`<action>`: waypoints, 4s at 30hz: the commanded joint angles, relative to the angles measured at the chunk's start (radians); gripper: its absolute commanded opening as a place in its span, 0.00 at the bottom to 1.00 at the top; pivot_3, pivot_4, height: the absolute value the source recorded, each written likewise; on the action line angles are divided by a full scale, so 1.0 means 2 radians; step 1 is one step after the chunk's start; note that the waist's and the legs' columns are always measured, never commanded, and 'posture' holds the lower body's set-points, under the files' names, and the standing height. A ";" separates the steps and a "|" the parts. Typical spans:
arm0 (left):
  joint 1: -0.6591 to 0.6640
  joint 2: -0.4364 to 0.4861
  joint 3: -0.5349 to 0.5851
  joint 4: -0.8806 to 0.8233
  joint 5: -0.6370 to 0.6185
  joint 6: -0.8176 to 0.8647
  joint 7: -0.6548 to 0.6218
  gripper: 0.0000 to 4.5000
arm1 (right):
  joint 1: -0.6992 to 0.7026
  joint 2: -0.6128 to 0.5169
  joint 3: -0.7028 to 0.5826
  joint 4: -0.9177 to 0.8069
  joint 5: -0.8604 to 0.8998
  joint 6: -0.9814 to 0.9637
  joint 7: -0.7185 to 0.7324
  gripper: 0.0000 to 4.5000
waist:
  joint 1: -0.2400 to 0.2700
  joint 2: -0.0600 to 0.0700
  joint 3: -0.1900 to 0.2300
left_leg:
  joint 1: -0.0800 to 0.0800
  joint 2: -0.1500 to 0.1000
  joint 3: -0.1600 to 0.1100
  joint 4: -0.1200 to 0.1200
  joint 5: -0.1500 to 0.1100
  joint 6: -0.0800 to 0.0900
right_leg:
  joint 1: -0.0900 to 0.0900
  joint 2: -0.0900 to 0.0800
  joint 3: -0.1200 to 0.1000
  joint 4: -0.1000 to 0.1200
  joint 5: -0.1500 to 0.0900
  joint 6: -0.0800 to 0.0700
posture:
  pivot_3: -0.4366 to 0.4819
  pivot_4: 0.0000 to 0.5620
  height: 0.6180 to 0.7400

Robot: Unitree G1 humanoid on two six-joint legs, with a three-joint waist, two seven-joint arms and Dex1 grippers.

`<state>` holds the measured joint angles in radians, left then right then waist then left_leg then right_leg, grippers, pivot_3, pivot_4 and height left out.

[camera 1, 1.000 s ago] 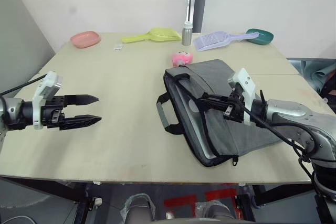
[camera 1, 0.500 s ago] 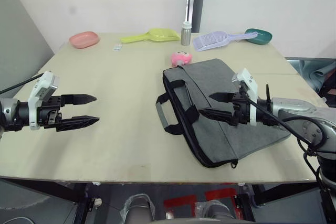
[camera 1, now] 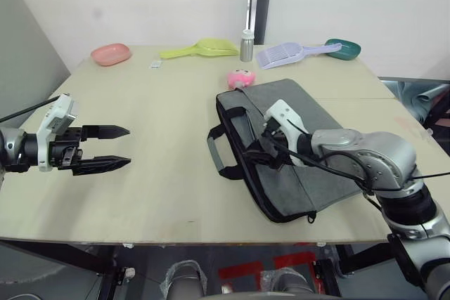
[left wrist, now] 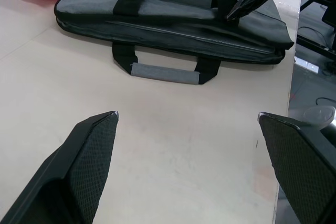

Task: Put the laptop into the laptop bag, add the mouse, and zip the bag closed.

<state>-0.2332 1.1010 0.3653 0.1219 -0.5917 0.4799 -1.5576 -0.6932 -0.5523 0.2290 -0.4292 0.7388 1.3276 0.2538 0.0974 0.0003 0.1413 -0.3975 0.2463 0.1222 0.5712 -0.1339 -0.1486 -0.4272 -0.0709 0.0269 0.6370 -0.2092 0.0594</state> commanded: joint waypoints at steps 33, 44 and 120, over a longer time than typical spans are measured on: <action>-0.045 0.007 0.017 -0.018 -0.056 -0.002 0.000 1.00 | -0.014 0.013 0.052 -0.027 -0.114 -0.036 0.163 0.01 | 0.000 -0.001 0.000 | -0.001 0.001 -0.001 0.004 0.000 0.000 | -0.001 0.001 0.000 0.005 0.000 -0.001 | 0.48 0.27 1.00; -0.070 0.022 -0.006 -0.001 -0.048 -0.003 -0.022 1.00 | 0.034 -0.115 0.117 -0.084 -0.123 -0.107 0.264 0.01 | 0.003 -0.001 0.000 | 0.000 0.001 -0.001 0.004 0.000 0.000 | -0.001 0.000 0.000 0.005 0.000 -0.001 | 0.48 0.27 1.00; -0.452 -0.295 -0.137 0.552 0.200 0.083 0.097 0.01 | 0.831 -0.048 -0.495 -0.158 0.421 -0.269 0.082 1.00 | 0.023 -0.001 -0.001 | -0.001 -0.005 -0.001 -0.006 -0.002 0.006 | 0.005 -0.007 -0.004 -0.011 -0.001 0.005 | 0.48 0.27 1.00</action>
<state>-1.1431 0.4722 0.0738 1.2745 -0.1834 0.6312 -1.3343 0.9852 -0.6315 -0.7904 -0.7701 1.5243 0.7813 0.4322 0.1435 -0.0008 0.1393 -0.3994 0.2373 0.1208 0.5598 -0.1384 -0.1373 -0.4166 -0.0851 0.0190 0.6148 -0.2113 0.0693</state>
